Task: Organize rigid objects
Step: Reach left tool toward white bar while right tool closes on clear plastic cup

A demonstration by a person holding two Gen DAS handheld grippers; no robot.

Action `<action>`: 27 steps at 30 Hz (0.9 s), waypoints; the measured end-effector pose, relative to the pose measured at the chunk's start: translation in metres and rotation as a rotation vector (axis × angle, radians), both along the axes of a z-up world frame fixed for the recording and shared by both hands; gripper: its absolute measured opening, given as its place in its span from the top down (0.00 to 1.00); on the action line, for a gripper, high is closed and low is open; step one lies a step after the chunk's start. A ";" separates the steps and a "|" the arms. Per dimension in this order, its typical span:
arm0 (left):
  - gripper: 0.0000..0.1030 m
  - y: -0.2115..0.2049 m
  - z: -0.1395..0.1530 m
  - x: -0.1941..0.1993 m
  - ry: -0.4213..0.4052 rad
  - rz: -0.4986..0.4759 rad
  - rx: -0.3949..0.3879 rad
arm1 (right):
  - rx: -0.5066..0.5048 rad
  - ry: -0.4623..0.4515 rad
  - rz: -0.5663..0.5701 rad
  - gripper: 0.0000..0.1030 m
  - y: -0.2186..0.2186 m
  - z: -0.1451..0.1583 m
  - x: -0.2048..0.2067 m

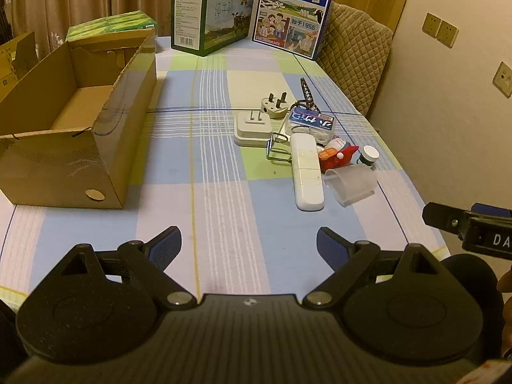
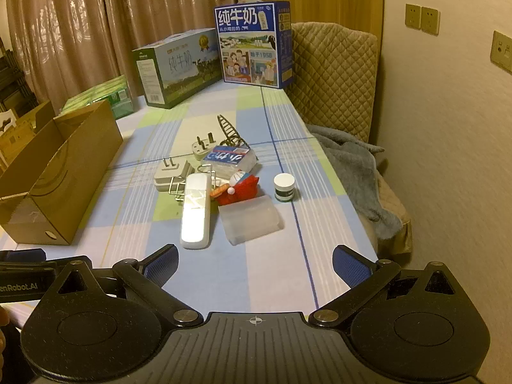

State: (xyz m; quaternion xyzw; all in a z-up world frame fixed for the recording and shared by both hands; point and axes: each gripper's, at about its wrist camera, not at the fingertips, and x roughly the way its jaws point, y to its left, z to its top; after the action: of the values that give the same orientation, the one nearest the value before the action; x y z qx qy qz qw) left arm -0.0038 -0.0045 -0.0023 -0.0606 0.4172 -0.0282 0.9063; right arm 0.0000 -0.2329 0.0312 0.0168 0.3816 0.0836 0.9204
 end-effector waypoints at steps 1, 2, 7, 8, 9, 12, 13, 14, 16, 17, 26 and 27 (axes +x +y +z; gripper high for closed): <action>0.14 0.000 0.000 0.000 0.001 -0.001 -0.002 | 0.000 0.000 -0.001 0.03 0.000 0.000 0.000; 0.14 0.000 0.001 0.000 0.002 -0.001 -0.002 | 0.001 0.000 -0.002 0.03 -0.001 -0.001 0.000; 0.14 0.000 0.001 0.000 0.001 -0.001 -0.003 | 0.001 0.002 -0.006 0.03 -0.001 -0.001 0.000; 0.14 0.000 0.001 0.001 0.002 0.000 -0.003 | 0.001 0.002 -0.006 0.03 -0.001 -0.001 0.000; 0.14 0.000 0.001 0.001 0.002 0.000 -0.004 | 0.001 0.002 -0.007 0.03 -0.001 -0.001 0.000; 0.14 -0.001 0.002 0.000 0.002 0.001 -0.006 | 0.001 0.004 -0.006 0.03 -0.001 -0.001 -0.001; 0.14 -0.001 0.002 0.000 0.002 0.001 -0.005 | 0.002 0.003 -0.006 0.03 -0.002 -0.001 -0.001; 0.14 -0.001 0.002 0.000 0.003 0.001 -0.005 | 0.003 0.003 -0.005 0.03 -0.001 -0.001 -0.001; 0.14 -0.001 0.002 0.001 0.003 0.003 -0.006 | 0.006 0.004 -0.006 0.03 -0.002 -0.002 0.000; 0.14 -0.001 0.002 0.001 0.004 0.003 -0.007 | 0.006 0.005 -0.007 0.03 -0.002 -0.002 0.000; 0.14 0.000 0.001 0.001 0.010 0.007 -0.014 | 0.007 0.014 -0.009 0.03 0.000 -0.003 0.001; 0.14 0.000 0.001 0.001 0.011 0.008 -0.014 | 0.008 0.015 -0.010 0.03 0.000 -0.003 0.002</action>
State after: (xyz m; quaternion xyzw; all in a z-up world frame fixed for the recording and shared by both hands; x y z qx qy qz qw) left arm -0.0028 -0.0042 -0.0016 -0.0687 0.4216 -0.0273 0.9038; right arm 0.0018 -0.2329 0.0281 0.0229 0.3881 0.0804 0.9178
